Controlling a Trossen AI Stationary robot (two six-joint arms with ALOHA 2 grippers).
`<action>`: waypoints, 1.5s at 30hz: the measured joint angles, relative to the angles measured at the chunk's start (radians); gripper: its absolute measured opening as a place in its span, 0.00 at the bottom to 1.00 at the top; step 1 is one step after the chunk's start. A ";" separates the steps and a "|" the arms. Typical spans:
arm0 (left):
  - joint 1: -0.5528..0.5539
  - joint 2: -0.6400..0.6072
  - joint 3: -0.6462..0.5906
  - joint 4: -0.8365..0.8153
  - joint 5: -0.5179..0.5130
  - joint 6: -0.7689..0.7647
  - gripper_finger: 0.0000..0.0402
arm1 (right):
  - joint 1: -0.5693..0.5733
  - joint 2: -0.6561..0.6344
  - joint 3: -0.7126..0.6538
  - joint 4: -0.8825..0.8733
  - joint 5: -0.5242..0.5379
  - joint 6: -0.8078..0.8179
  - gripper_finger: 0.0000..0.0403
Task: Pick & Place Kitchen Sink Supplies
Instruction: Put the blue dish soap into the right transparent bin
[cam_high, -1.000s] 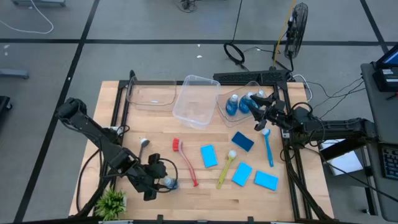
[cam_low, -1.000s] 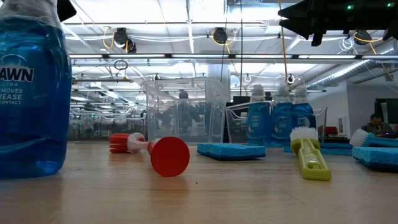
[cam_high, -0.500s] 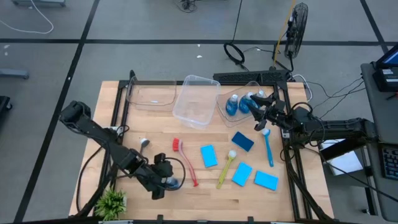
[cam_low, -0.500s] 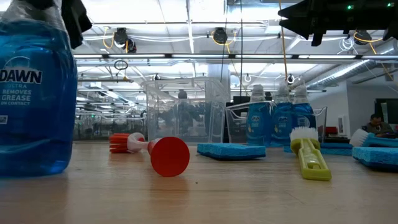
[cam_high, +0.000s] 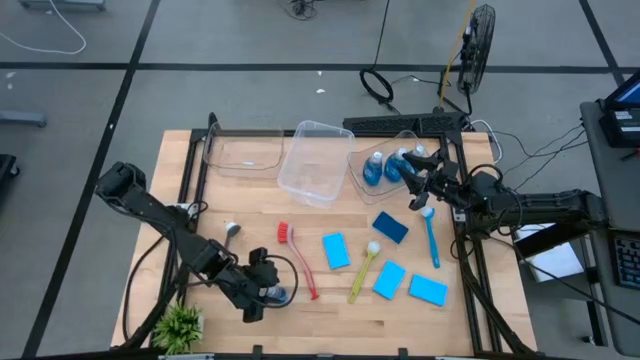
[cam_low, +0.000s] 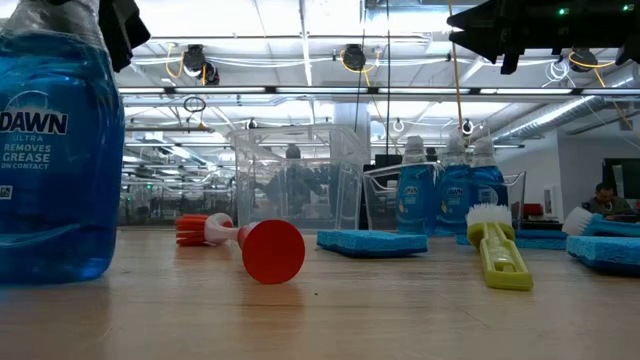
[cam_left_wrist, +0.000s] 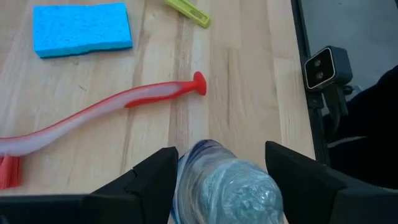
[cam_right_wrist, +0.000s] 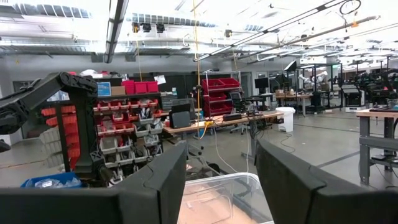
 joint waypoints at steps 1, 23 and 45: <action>0.000 0.000 0.000 0.000 -0.001 0.005 0.61 | 0.000 0.000 0.000 0.000 0.000 0.000 0.44; 0.013 -0.008 0.001 -0.002 -0.024 0.009 0.34 | 0.000 0.000 0.000 0.000 0.000 0.009 0.44; 0.374 -0.159 0.012 0.205 0.076 0.073 0.34 | 0.026 0.157 0.012 -0.059 -0.343 0.220 0.44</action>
